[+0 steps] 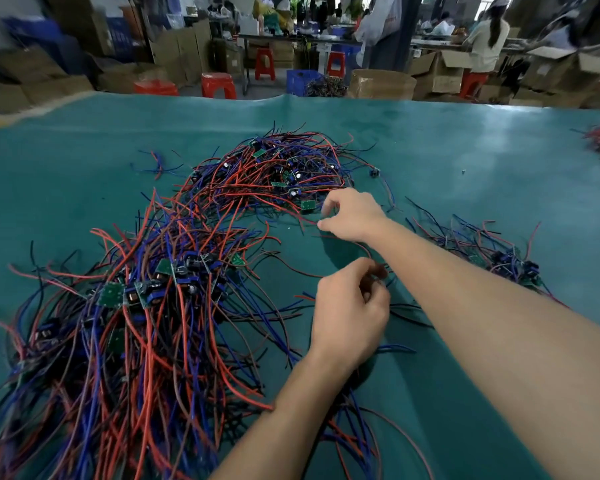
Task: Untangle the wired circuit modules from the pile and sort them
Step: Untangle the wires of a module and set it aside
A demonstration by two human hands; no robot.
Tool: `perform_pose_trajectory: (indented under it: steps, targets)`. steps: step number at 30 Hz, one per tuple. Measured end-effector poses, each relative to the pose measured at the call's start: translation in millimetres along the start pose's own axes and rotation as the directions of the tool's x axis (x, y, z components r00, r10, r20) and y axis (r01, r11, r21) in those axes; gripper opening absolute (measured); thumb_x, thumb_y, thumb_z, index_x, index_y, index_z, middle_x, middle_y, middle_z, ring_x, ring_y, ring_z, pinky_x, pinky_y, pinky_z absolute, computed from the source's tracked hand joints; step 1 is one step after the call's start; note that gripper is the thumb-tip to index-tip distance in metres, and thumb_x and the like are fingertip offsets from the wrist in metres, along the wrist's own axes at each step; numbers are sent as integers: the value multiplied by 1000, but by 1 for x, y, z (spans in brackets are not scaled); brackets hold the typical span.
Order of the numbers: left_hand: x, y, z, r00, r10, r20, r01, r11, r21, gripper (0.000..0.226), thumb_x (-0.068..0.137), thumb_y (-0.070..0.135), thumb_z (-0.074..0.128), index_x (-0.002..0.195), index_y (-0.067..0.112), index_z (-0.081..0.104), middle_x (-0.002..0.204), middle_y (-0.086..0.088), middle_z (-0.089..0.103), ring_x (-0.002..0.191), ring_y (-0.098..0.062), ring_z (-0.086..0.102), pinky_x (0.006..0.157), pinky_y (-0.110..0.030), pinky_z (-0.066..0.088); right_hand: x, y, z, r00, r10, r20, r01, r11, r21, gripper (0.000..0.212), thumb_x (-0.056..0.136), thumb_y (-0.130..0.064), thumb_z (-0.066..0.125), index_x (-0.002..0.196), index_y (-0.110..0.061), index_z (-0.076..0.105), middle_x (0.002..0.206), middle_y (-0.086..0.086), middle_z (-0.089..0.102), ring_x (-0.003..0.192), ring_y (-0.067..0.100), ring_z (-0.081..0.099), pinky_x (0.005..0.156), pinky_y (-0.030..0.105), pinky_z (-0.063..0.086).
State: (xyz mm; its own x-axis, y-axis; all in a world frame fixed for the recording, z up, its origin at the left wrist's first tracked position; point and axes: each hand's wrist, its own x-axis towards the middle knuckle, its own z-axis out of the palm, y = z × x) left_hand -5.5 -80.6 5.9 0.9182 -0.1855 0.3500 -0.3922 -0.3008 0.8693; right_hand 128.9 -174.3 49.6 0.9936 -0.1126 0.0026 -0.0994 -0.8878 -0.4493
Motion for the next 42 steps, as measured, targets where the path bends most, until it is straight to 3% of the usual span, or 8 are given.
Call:
perform_pose_trajectory:
  steps: [4,10,15,23,30,36,39,42]
  targets:
    - [0,0,0,1000,-14,-4,14,1000,-6,17,85,9,57,93,17,70,69,7,66,60,-7,56,67,-24,47,-10,9,-7,999,13,-41,-9,995,96,19,78,-28,84,76,-27,66,102,4,70,99,25,61,78,30,45]
    - [0,-3,2,998,-56,-35,56,998,-5,19,89,10,55,98,19,70,70,4,68,63,-8,58,68,-27,49,-71,34,-49,949,50,-313,97,894,438,12,65,-30,73,77,-28,72,69,4,74,76,32,71,82,51,60]
    - [1,-6,3,992,-120,-28,116,986,-118,16,99,24,49,98,20,65,76,3,72,71,-14,66,76,-37,55,-134,53,-50,900,31,-434,278,728,627,19,70,-17,69,82,-31,75,66,5,71,61,11,65,59,27,53]
    - [3,1,0,964,-247,95,262,842,-472,61,104,51,30,83,12,72,68,-12,72,51,-18,57,38,-19,36,-151,56,-17,881,-48,-471,327,782,531,8,82,-19,68,81,-25,73,75,-7,73,72,8,68,75,29,52]
    - [4,0,-3,973,-171,153,222,871,-438,16,90,15,59,86,9,73,72,-10,71,58,-12,57,55,-19,45,-155,50,-13,862,-138,-487,361,842,401,10,81,-18,67,82,-27,72,81,-16,73,86,8,70,87,24,51]
    - [3,-6,-1,981,-171,91,192,923,-333,13,96,8,61,88,12,71,69,-5,72,52,-8,56,55,-19,44,-154,58,-13,776,-145,-613,227,972,57,13,81,-30,71,88,-19,70,90,-7,72,102,22,64,123,52,23]
    - [3,-7,0,981,-177,79,192,938,-287,14,97,13,61,87,14,71,69,-3,73,53,-8,58,55,-21,46,-153,63,-14,692,-209,-690,200,975,-95,18,81,-33,73,89,-16,73,90,-5,74,103,27,61,113,46,36]
    - [3,-7,0,981,-173,83,190,941,-279,16,97,14,61,84,13,71,65,0,71,52,-7,57,54,-20,46,-152,58,-11,771,-87,-631,284,933,219,14,85,-27,75,98,-22,76,76,-14,72,76,10,63,79,23,49]
